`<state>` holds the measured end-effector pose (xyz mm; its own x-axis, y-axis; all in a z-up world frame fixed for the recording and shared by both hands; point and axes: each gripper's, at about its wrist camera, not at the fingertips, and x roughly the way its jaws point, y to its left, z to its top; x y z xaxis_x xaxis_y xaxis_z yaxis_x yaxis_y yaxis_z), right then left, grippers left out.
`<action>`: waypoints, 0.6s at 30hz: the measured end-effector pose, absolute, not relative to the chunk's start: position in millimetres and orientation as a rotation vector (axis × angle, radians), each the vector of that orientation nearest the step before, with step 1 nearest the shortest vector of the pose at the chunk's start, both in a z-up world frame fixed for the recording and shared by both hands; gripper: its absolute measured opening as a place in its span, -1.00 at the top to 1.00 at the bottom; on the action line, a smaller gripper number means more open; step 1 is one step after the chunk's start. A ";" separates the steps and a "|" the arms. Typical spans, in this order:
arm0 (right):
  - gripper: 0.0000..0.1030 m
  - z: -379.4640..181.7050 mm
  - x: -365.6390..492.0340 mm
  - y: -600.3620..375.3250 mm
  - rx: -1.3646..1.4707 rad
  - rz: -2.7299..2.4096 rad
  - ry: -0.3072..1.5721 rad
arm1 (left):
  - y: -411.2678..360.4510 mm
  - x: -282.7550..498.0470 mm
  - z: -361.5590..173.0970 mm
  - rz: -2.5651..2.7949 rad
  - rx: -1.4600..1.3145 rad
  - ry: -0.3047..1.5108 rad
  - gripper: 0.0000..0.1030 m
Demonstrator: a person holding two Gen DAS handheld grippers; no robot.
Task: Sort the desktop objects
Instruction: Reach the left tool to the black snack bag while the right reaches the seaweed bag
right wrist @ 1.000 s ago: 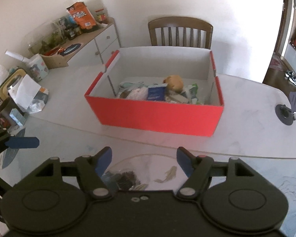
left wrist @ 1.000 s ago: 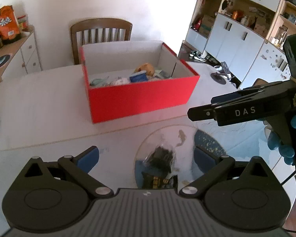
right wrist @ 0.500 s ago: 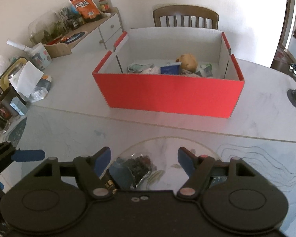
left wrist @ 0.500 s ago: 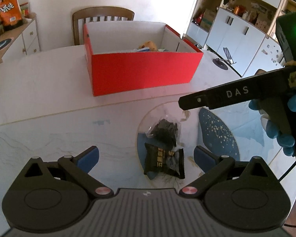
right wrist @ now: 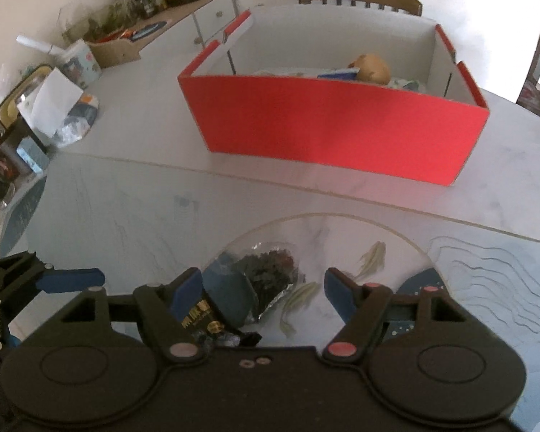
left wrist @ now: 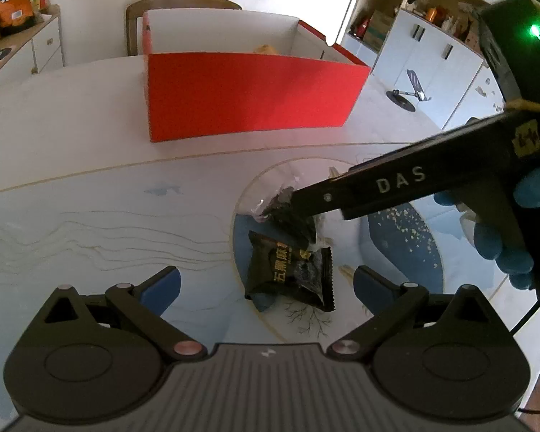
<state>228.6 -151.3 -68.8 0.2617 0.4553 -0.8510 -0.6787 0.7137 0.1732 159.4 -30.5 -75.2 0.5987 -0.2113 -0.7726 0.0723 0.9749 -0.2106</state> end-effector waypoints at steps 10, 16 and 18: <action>-0.46 -87.2 242.6 -141.7 -0.304 0.820 1.082 | -46.1 168.5 -94.0 -0.162 -0.140 0.927 -0.99; -0.46 -96.3 246.1 -134.1 -0.351 0.873 1.104 | -56.5 171.1 -98.4 -0.149 -0.093 0.897 -0.99; -0.46 -99.3 246.3 -133.0 -0.362 0.879 1.108 | -60.5 171.8 -99.9 -0.148 -0.071 0.889 -0.98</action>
<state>246.3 -133.0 -99.3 0.1653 0.4306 -0.8873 -0.7656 0.6232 0.1598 171.8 -60.5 -99.9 0.6211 -0.1582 -0.7676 0.0996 0.9874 -0.1229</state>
